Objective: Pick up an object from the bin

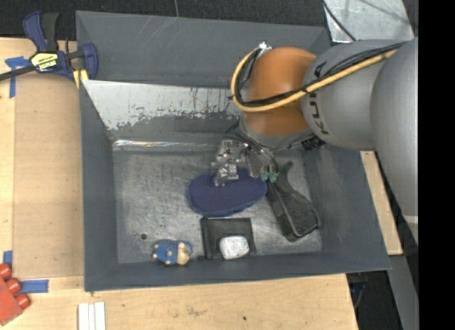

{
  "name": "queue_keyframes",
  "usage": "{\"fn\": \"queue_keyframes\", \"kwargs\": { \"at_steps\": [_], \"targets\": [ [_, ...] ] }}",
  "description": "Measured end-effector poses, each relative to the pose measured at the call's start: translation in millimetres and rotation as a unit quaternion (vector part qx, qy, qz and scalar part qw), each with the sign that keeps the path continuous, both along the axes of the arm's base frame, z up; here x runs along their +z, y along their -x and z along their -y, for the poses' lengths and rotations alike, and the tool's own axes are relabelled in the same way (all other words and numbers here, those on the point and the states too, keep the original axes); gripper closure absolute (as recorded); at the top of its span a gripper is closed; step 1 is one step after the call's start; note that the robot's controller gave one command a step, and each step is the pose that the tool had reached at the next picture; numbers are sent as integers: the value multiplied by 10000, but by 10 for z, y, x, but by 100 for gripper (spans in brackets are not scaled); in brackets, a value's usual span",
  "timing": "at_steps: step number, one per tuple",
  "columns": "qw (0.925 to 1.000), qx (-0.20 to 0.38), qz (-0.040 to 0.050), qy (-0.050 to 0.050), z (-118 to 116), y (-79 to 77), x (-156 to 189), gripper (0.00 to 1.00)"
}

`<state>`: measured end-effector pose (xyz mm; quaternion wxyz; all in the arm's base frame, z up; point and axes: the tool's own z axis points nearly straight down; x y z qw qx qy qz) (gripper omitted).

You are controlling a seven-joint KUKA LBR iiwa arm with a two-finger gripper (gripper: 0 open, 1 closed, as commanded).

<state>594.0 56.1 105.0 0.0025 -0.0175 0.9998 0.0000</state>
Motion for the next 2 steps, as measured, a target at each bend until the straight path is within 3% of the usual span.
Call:
{"fn": "queue_keyframes", "kwargs": {
  "at_steps": [1, 2],
  "targets": [
    [9996, -273, 41, -9, -5, -64, 1085, 100],
    [9996, -266, -7, -1, -6, -44, 1032, 0]
  ]
}}
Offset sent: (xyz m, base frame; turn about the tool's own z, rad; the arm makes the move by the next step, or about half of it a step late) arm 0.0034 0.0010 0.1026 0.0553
